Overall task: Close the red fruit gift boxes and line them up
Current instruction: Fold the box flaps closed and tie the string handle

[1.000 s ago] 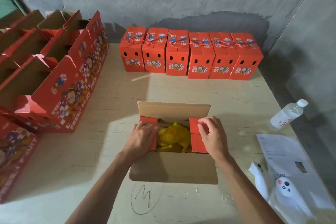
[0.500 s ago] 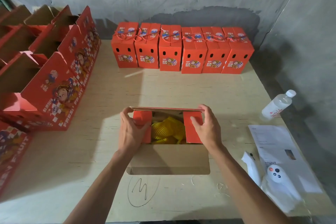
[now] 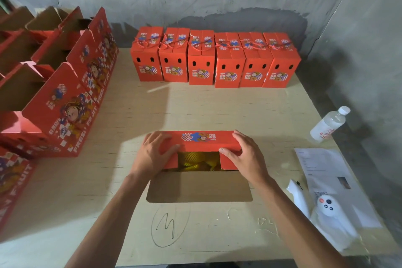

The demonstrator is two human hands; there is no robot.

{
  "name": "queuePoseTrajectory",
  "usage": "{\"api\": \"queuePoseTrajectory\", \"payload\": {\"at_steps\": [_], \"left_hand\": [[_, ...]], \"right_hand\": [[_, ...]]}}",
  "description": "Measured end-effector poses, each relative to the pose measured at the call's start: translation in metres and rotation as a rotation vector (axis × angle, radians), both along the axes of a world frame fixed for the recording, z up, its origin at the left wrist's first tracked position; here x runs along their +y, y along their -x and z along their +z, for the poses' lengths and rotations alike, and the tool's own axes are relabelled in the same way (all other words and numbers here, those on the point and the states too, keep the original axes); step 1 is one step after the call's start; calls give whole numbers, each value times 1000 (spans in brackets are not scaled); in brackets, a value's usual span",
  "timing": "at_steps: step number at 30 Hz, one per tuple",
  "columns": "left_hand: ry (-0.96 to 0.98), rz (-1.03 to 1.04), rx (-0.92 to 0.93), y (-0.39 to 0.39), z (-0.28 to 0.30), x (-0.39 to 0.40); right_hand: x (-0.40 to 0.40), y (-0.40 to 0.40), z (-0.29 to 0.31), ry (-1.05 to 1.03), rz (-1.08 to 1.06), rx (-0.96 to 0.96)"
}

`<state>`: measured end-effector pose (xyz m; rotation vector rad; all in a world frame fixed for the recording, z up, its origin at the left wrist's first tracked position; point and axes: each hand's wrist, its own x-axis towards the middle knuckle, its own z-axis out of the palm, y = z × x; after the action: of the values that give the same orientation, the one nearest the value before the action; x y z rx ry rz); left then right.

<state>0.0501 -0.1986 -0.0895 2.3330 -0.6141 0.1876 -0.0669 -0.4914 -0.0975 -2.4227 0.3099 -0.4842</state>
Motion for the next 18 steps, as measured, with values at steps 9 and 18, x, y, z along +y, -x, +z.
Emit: {"api": "queuePoseTrajectory", "payload": {"at_steps": [9,18], "left_hand": [[-73,-145,90,-12,1,14],[-76,-203,13,-15,0,18]], "right_hand": [[-8,-8,-6,209,38,-55],[-16,-14,-4,310,72,-184]]}}
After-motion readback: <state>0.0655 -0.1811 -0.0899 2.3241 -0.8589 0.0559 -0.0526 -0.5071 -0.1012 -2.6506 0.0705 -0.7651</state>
